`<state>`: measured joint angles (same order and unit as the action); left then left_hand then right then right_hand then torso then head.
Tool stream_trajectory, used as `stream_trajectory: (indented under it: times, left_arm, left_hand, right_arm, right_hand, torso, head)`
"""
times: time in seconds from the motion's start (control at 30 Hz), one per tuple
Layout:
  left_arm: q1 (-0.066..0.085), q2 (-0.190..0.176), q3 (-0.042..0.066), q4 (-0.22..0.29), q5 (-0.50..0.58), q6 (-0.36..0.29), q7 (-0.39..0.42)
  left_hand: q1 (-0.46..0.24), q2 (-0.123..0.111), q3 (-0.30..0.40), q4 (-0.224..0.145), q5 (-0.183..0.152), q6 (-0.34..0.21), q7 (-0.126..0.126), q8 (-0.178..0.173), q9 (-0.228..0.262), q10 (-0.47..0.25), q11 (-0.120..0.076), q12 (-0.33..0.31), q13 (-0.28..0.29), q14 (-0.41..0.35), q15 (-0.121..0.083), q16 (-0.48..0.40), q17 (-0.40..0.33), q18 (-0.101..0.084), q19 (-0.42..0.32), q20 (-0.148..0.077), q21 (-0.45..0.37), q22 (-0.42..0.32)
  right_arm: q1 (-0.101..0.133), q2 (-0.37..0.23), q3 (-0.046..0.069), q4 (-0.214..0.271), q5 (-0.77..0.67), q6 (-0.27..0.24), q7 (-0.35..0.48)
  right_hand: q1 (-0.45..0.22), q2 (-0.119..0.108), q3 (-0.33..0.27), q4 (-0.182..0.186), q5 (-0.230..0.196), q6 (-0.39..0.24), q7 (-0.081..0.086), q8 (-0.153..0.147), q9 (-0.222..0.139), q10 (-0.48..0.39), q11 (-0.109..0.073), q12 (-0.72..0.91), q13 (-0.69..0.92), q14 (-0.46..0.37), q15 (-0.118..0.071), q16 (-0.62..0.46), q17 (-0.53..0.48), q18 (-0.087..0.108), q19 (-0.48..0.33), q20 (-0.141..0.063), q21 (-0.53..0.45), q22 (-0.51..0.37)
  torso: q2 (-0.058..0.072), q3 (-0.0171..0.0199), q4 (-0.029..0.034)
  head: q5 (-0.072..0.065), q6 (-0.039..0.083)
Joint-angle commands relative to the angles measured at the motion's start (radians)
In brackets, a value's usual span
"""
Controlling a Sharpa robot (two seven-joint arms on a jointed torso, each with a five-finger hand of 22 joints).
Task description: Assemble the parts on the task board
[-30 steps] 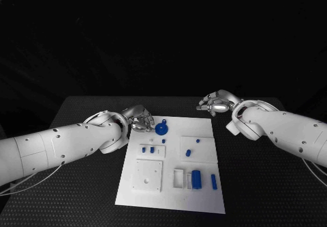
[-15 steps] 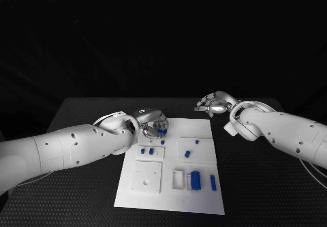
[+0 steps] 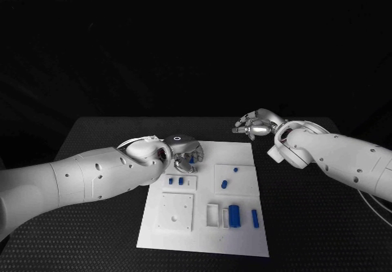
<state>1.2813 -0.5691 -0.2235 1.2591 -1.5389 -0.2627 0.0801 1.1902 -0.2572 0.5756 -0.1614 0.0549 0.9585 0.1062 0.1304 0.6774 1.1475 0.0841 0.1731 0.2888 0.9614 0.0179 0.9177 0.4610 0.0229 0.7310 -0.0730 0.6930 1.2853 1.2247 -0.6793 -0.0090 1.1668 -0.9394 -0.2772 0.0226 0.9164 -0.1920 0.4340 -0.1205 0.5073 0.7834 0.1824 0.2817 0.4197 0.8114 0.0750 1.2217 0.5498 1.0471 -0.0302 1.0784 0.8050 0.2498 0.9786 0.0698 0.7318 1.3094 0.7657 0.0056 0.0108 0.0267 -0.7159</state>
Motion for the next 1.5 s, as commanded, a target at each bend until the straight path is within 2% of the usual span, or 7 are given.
stream_trajectory:
  times: [0.03,0.27,0.43,0.67,0.97,1.07,1.5]
  left_arm:
    - [-0.001,0.009,-0.005,-0.004,-0.033,0.039,0.001]
    - [-0.009,0.015,-0.010,-0.026,-0.050,0.039,-0.014]
    - [-0.012,0.018,-0.011,-0.030,-0.052,0.033,-0.020]
    - [-0.017,0.025,-0.011,-0.034,-0.052,0.032,-0.022]
    - [-0.024,0.039,-0.011,-0.056,-0.052,0.051,-0.024]
    - [-0.028,0.044,-0.011,-0.068,-0.052,0.046,-0.027]
    - [-0.029,0.049,-0.011,-0.082,-0.062,0.080,-0.033]
  left_hand:
    - [0.009,0.005,0.004,0.005,0.004,0.006,0.004,0.007,-0.004,0.016,0.000,-0.004,-0.001,-0.002,0.002,-0.002,0.002,0.000,0.003,-0.005,-0.007,0.002]
    - [0.011,0.009,0.010,0.006,0.013,0.002,0.003,0.011,-0.018,0.030,0.002,-0.025,-0.008,-0.027,0.017,-0.038,0.000,-0.004,-0.017,0.007,-0.030,0.004]
    - [0.011,0.012,0.011,0.006,0.014,0.004,0.004,0.013,-0.020,0.033,0.003,-0.028,-0.009,-0.029,0.019,-0.043,-0.001,-0.004,-0.018,0.009,-0.032,0.004]
    - [0.017,0.023,0.015,0.006,0.019,0.005,0.007,0.016,-0.023,0.035,0.005,-0.034,-0.011,-0.029,0.021,-0.050,0.000,-0.003,-0.018,0.011,-0.036,0.006]
    - [0.016,0.037,0.016,0.009,0.020,0.014,0.006,0.024,-0.025,0.036,0.006,-0.041,-0.013,-0.024,0.021,-0.052,0.004,-0.001,-0.016,0.012,-0.038,0.009]
    - [0.018,0.048,0.015,0.007,0.021,0.016,0.004,0.027,-0.027,0.047,0.003,-0.041,-0.012,-0.016,0.019,-0.050,0.008,0.000,-0.012,0.011,-0.038,0.012]
    - [0.022,0.067,0.015,0.003,0.024,0.034,0.009,0.040,-0.030,0.058,0.002,-0.046,-0.013,-0.013,0.017,-0.053,0.015,0.000,-0.009,0.009,-0.042,0.017]
  right_arm:
    - [0.000,0.001,0.000,0.000,-0.001,0.006,0.013]
    - [0.000,-0.001,0.000,-0.002,0.039,0.017,0.034]
    - [0.000,-0.001,0.000,-0.004,0.090,0.035,0.045]
    - [0.000,0.001,0.000,-0.006,0.108,0.054,0.056]
    - [0.000,0.004,0.000,-0.010,0.113,0.060,0.056]
    - [0.000,0.004,0.000,-0.009,0.116,0.057,0.054]
    - [0.000,0.006,0.000,-0.009,0.117,0.057,0.054]
  right_hand:
    - [0.001,0.008,-0.001,-0.007,0.002,0.000,0.005,0.004,-0.002,-0.006,0.002,0.005,-0.002,-0.008,0.001,0.005,-0.002,0.012,-0.003,0.001,-0.001,0.020]
    - [0.014,0.020,0.028,-0.023,-0.020,0.005,0.012,0.009,-0.002,-0.037,0.012,-0.060,-0.045,-0.058,0.016,-0.058,-0.037,0.004,-0.066,0.024,-0.054,0.009]
    - [0.006,0.039,0.062,-0.057,-0.039,0.004,0.024,0.019,-0.004,-0.049,0.046,-0.311,-0.218,-0.166,0.096,-0.287,-0.163,-0.030,-0.232,0.081,-0.241,-0.073]
    - [0.015,0.055,0.076,-0.082,-0.045,0.004,0.015,0.029,-0.008,-0.009,0.079,-0.568,-0.409,-0.223,0.160,-0.518,-0.297,-0.050,-0.347,0.123,-0.373,-0.134]
    - [0.028,0.062,0.078,-0.086,-0.050,0.008,0.008,0.038,-0.017,0.069,0.081,-0.740,-0.484,-0.203,0.176,-0.623,-0.376,-0.031,-0.349,0.152,-0.473,-0.202]
    - [0.024,0.059,0.075,-0.081,-0.048,0.002,0.020,0.035,-0.021,0.081,0.091,-0.760,-0.484,-0.197,0.180,-0.629,-0.384,-0.026,-0.343,0.157,-0.486,-0.213]
    - [0.021,0.054,0.072,-0.072,-0.041,-0.006,0.027,0.031,-0.026,0.085,0.096,-0.781,-0.484,-0.199,0.184,-0.637,-0.392,-0.024,-0.345,0.161,-0.498,-0.218]
  torso:
    - [0.000,-0.0001,0.0009]
    - [0.000,-0.0011,0.0005]
    - [-0.001,-0.0006,0.0015]
    - [-0.001,-0.0012,0.0010]
    - [0.000,-0.0002,0.0011]
    - [0.000,-0.0008,0.0021]
    - [-0.001,-0.0007,0.0014]
  head:
    - [-0.001,-0.002]
    - [-0.002,-0.004]
    - [-0.004,-0.005]
    - [-0.005,-0.004]
    - [-0.006,-0.004]
    - [-0.005,-0.005]
    - [-0.007,-0.008]
